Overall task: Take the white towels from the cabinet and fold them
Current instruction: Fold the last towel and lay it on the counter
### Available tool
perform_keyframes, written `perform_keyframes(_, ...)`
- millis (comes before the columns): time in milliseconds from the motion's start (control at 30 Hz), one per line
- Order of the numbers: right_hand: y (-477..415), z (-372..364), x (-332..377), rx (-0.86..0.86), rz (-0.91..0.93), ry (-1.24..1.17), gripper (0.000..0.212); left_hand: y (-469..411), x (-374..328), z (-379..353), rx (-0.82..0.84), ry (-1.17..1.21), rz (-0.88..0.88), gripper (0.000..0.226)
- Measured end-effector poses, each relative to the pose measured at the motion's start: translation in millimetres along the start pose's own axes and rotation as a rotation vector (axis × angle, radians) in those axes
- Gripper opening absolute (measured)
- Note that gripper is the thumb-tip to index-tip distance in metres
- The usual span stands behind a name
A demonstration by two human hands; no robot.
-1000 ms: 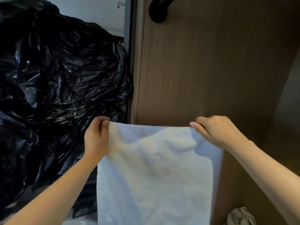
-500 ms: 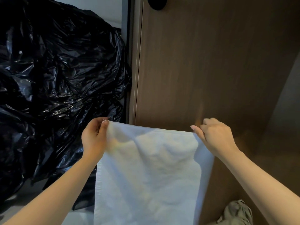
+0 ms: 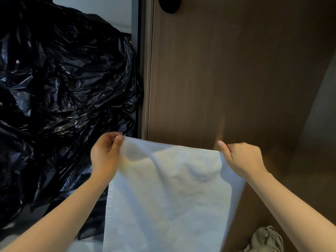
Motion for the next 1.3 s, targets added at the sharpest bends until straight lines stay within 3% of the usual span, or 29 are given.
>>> perform_keyframes(167,11,-3,8,0.043,0.051,0.018,0.051,25,-14,-12,0.11,0.011,-0.047,0.009)
perform_keyframes(300,31,-5,50,0.231,0.167,-0.533,0.035,53,-19,-30,0.269,0.034,-0.049,0.009)
perform_keyframes(400,52,-11,91,0.399,0.235,-0.765,0.05,74,-29,-39,0.356,0.032,-0.109,0.014)
perform_keyframes(500,67,-16,110,0.343,0.161,-0.917,0.025,87,-34,-41,0.393,0.057,-0.1,0.012)
perform_keyframes(633,75,-20,107,0.216,0.04,-0.977,0.028,98,-24,-34,0.482,0.079,0.018,0.022)
perform_keyframes(767,82,-20,103,0.293,0.011,-1.026,0.027,109,-5,-22,0.491,0.018,0.131,0.014)
perform_keyframes(967,72,14,137,0.313,0.106,-1.191,0.016,125,-11,-27,0.447,0.056,0.061,0.016)
perform_keyframes(1100,69,21,138,0.288,0.105,-1.129,0.015,134,-8,-27,0.441,0.082,0.072,0.014)
perform_keyframes(1300,72,11,124,0.392,0.078,-1.015,0.021,138,-4,-23,0.427,0.106,0.074,0.012)
Point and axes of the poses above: each hand's wrist, its own y-axis away from the middle knuckle, its own z-axis out of the back of the hand, x = y × z, the point moved 4 cm from there along -y, towards the middle knuckle
